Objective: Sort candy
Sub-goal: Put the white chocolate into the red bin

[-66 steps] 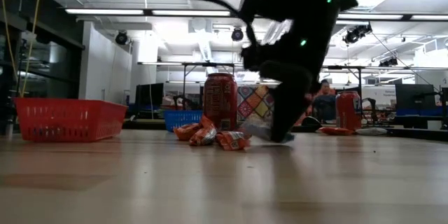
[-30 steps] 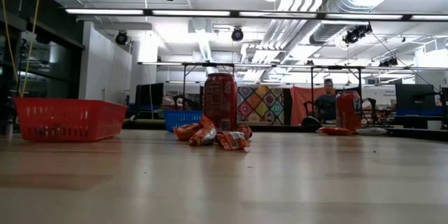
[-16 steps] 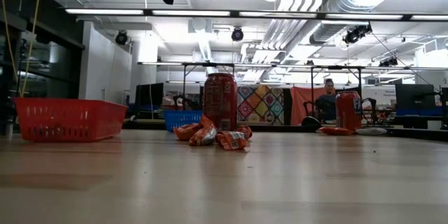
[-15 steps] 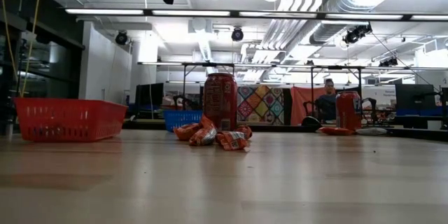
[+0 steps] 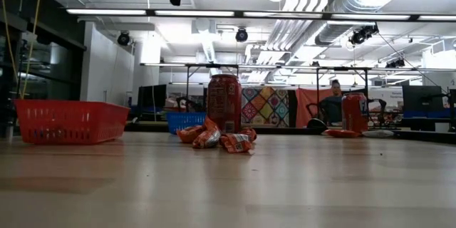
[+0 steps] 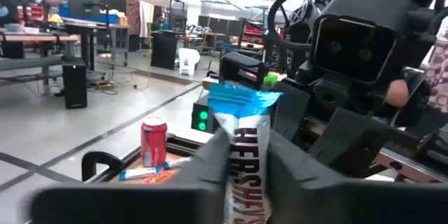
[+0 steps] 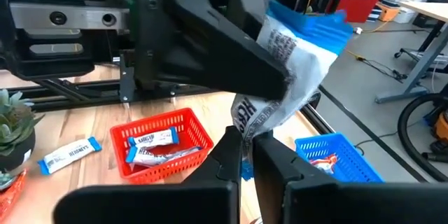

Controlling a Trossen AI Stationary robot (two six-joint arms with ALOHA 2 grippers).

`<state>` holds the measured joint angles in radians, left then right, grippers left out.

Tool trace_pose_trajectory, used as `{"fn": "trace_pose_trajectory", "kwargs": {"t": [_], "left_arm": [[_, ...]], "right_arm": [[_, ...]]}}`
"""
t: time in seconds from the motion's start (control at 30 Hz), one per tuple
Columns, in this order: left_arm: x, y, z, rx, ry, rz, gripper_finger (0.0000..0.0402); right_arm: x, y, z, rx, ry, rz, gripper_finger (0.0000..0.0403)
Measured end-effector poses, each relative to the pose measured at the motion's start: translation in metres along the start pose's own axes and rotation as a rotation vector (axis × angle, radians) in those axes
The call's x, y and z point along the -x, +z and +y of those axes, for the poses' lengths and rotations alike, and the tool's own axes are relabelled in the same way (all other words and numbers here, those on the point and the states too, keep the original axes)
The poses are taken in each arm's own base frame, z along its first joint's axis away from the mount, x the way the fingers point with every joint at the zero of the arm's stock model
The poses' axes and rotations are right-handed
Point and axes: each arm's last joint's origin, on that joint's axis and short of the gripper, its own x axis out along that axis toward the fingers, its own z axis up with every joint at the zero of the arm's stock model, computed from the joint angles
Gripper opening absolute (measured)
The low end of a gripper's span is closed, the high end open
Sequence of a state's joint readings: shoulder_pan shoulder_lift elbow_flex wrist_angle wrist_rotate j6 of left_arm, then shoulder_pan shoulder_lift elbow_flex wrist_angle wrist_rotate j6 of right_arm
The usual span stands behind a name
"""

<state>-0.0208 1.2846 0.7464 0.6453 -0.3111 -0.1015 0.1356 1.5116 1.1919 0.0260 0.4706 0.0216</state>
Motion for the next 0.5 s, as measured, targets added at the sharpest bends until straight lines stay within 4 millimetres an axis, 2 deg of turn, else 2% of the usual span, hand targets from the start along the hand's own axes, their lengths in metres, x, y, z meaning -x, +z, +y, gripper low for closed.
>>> {"fn": "trace_pose_trajectory", "kwargs": {"t": [0.07,0.17,0.27,0.4,0.5], "left_arm": [[0.000,0.000,0.000,0.012,0.001,0.002,0.0017],[0.002,0.002,0.001,0.001,0.009,0.004,0.0027],[0.010,0.007,0.005,-0.069,0.068,0.037,0.0024],[0.034,0.022,0.017,-0.151,0.189,0.114,0.0007],[0.061,0.028,0.030,-0.096,0.304,0.224,0.0008]], "right_arm": [[0.000,0.000,0.000,0.003,-0.001,0.001,0.0011],[0.000,0.000,0.000,0.005,-0.029,-0.002,0.0024],[0.005,0.000,0.000,0.032,-0.087,0.010,0.0059],[0.017,0.002,-0.005,0.016,-0.181,0.043,0.0125],[0.028,0.000,-0.013,0.012,-0.262,0.096,0.0167]]}}
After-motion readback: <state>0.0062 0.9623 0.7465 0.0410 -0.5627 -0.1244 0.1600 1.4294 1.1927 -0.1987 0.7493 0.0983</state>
